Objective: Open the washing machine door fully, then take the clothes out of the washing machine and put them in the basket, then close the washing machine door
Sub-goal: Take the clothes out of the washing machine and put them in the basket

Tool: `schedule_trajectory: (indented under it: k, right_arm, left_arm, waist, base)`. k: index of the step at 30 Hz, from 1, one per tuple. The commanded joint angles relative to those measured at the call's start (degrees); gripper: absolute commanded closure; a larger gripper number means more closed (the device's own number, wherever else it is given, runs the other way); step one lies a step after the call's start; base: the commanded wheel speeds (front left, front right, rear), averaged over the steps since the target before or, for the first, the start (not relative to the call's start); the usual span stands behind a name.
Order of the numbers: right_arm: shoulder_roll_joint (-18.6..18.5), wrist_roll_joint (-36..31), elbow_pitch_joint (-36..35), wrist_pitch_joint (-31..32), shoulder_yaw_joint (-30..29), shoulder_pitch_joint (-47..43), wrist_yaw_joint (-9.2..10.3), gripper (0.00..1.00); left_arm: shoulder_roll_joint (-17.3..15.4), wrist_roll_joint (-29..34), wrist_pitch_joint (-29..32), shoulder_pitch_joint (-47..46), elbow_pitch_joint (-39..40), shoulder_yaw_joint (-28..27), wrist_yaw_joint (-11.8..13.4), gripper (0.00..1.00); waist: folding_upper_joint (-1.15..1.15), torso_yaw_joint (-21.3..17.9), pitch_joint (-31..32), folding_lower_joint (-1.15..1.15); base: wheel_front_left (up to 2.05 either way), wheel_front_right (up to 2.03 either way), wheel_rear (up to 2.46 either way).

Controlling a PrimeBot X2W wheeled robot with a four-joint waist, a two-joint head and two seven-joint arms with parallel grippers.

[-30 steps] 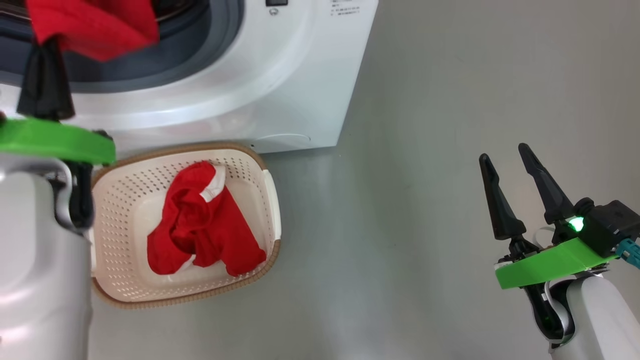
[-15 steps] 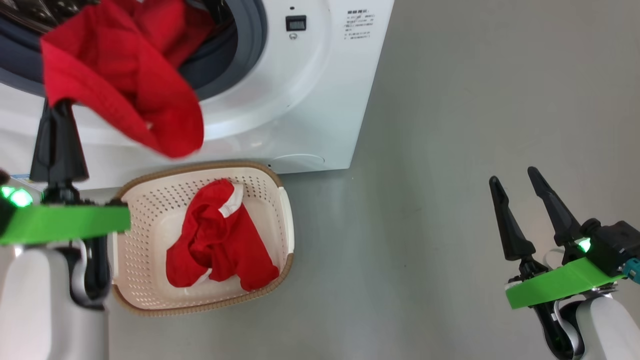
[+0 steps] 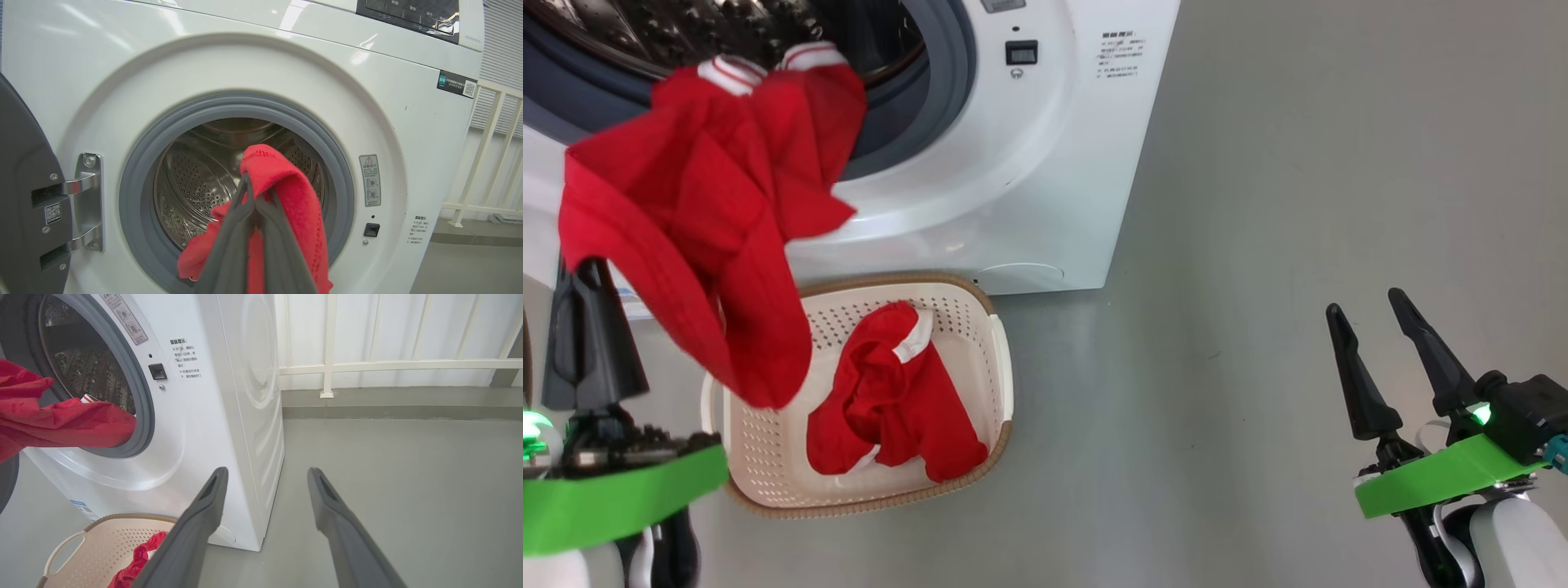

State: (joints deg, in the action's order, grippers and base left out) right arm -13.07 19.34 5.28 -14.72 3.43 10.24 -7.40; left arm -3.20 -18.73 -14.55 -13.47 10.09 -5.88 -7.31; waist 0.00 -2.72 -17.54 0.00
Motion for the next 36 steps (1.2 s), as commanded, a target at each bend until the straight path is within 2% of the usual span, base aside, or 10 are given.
schedule_trajectory:
  k: [1, 5, 9, 10, 16, 23, 31, 36]
  right_arm:
    - [-1.0, 0.1, -1.5, -0.3, 1.0, -0.7, -0.09, 0.00]
    - [-1.0, 0.0, -1.6, -0.3, 1.1, -0.6, -0.09, 0.00]
    - [-0.9, -0.1, -1.6, -0.3, 1.6, 0.1, -0.09, 0.00]
    - [-0.7, -0.1, -1.6, -0.3, 1.9, 0.5, -0.09, 0.00]
    - [-0.3, -0.1, -1.9, -0.3, 1.9, 1.5, -0.09, 0.00]
    - [0.3, -0.3, -2.2, -0.3, 1.9, 3.2, -0.09, 0.00]
    - [1.1, -0.6, -2.5, -0.3, 1.9, 4.6, -0.09, 0.00]
    - [1.4, -0.8, -2.6, -0.3, 2.1, 5.4, -0.09, 0.00]
  left_arm:
    - [-0.8, 0.9, -0.4, 0.6, 2.5, -1.9, -0.1, 1.00]
    - [-0.4, 1.8, -0.4, 2.2, 2.5, -0.7, -0.1, 1.00]
    - [-0.2, 1.7, -0.4, 2.2, -2.9, 0.8, -0.1, 1.00]
    - [-0.2, 2.1, -0.4, 1.8, -7.4, 1.5, -0.1, 1.00]
    - [-0.3, 2.4, -0.4, -2.0, -22.1, 2.9, -0.2, 1.00]
    - [-2.3, 3.2, -0.4, -9.1, -38.8, 5.7, -0.2, 1.00]
    - [-3.8, 3.7, -0.4, -16.1, -53.8, 8.5, -0.2, 1.00]
    - [-4.6, 3.9, -0.4, -19.1, -59.3, 10.4, -0.2, 1.00]
  waist:
    - [0.00, 0.1, -0.1, 0.00]
    - [0.00, 0.1, -0.6, 0.00]
    - [0.00, -0.4, -1.4, 0.00]
    - [0.00, -0.8, -2.0, 0.00]
    - [0.00, -1.8, -4.3, 0.00]
    - [0.00, -3.1, -7.4, 0.00]
    - [0.00, -4.5, -10.1, 0.00]
    - [0.00, -5.1, -11.4, 0.00]
  base:
    - [0.00, 0.00, 0.00]
    - [0.00, 0.00, 0.00]
    - [0.00, 0.00, 0.00]
    - [0.00, 0.00, 0.00]
    - [0.00, 0.00, 0.00]
    - [0.00, 0.00, 0.00]
    - [0.00, 0.00, 0.00]
    - [0.00, 0.00, 0.00]
